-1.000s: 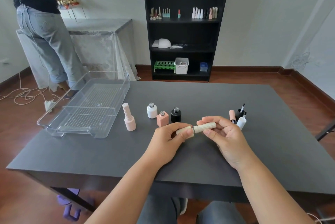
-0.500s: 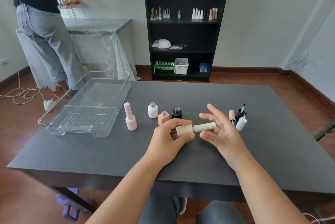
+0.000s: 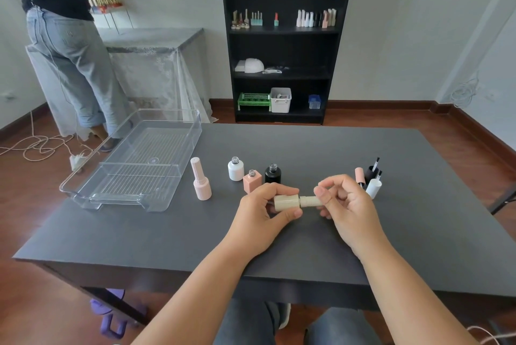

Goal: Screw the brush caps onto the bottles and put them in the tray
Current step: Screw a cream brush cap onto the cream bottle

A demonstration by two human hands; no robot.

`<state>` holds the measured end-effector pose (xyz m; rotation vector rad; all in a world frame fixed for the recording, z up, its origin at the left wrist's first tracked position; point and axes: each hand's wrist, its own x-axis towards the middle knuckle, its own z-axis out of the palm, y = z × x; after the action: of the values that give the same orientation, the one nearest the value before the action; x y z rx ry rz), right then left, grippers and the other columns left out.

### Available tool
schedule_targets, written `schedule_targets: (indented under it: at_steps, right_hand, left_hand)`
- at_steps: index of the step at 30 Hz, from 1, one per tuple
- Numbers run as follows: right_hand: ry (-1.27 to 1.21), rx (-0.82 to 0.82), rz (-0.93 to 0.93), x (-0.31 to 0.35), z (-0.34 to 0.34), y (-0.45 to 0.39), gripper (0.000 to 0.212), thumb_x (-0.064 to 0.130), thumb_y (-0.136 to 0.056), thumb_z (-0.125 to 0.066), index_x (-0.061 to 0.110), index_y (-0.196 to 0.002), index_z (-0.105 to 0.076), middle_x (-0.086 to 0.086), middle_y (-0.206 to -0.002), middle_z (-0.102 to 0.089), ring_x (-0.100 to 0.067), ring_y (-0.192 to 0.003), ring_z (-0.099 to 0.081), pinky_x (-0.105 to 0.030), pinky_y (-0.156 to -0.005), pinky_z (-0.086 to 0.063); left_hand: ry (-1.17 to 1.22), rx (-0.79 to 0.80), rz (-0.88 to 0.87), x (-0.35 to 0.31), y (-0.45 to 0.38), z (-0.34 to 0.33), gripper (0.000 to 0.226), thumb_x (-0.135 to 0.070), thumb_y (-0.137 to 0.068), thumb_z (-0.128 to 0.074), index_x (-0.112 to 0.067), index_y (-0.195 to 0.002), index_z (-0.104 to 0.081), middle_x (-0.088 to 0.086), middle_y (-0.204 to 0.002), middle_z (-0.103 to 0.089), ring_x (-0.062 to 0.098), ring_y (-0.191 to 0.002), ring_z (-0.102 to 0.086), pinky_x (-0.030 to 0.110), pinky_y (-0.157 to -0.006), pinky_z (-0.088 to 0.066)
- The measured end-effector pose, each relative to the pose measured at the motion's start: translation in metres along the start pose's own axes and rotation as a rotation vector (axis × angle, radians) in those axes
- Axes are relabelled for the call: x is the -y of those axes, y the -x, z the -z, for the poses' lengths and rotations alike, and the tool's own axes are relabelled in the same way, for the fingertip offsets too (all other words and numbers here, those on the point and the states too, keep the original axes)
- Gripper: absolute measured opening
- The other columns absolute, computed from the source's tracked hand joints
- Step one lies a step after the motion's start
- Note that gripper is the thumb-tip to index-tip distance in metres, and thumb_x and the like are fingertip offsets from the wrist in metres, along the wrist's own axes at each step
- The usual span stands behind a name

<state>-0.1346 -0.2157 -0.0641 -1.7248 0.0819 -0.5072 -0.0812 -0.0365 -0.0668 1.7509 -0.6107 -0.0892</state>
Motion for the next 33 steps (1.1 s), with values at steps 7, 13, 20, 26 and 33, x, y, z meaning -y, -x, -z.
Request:
schedule_targets:
  at_steps: [7,13,20,26,33]
  right_hand:
    - [-0.188,0.116,-0.08,0.001,0.007,0.001,0.042,0.021,-0.079,-0.076,0.018,-0.118,-0.06,0.008,-0.099,-0.069,0.015,-0.089,-0.059,-0.005,-0.078,-0.045]
    - [-0.188,0.159,-0.007,0.007,0.009,0.004,0.02,-0.008,-0.086,-0.064,0.01,-0.096,-0.067,-0.008,-0.09,-0.068,0.003,-0.091,-0.063,0.007,-0.079,-0.033]
    - [0.057,0.104,0.027,0.001,0.004,0.004,0.017,0.008,-0.092,-0.063,0.024,-0.089,-0.069,0.002,-0.072,-0.06,-0.01,-0.068,-0.049,-0.004,-0.07,-0.038]
    - [-0.24,0.134,-0.131,0.007,0.006,0.001,0.018,0.029,-0.077,-0.075,0.029,-0.095,-0.076,0.013,-0.067,-0.056,-0.004,-0.067,-0.052,-0.01,-0.069,-0.046]
    - [-0.558,0.11,-0.206,0.011,-0.008,-0.001,0.051,0.053,-0.053,-0.087,0.02,-0.092,-0.08,0.002,-0.09,-0.075,-0.009,-0.09,-0.067,-0.018,-0.077,-0.051]
  left_hand:
    - [-0.001,-0.018,0.025,-0.002,-0.001,0.002,0.03,-0.023,-0.078,-0.08,-0.039,-0.1,-0.068,-0.025,-0.085,-0.066,0.0,-0.072,-0.058,0.01,-0.071,-0.046]
    - [-0.009,-0.012,0.043,-0.003,0.0,0.002,0.028,-0.024,-0.078,-0.08,-0.037,-0.1,-0.069,-0.026,-0.08,-0.064,-0.002,-0.068,-0.055,0.008,-0.069,-0.044]
    - [-0.048,-0.009,0.017,-0.003,0.001,0.002,0.029,-0.019,-0.077,-0.081,-0.03,-0.101,-0.069,-0.027,-0.08,-0.065,-0.004,-0.068,-0.058,0.008,-0.068,-0.044]
    - [0.019,-0.011,0.027,-0.003,0.001,0.002,0.028,-0.021,-0.075,-0.083,-0.033,-0.097,-0.069,-0.025,-0.081,-0.066,0.001,-0.073,-0.059,0.013,-0.072,-0.047]
    - [0.014,-0.032,0.006,-0.004,0.0,0.003,0.03,-0.023,-0.073,-0.084,-0.034,-0.096,-0.069,-0.017,-0.086,-0.068,0.006,-0.079,-0.061,0.023,-0.076,-0.053]
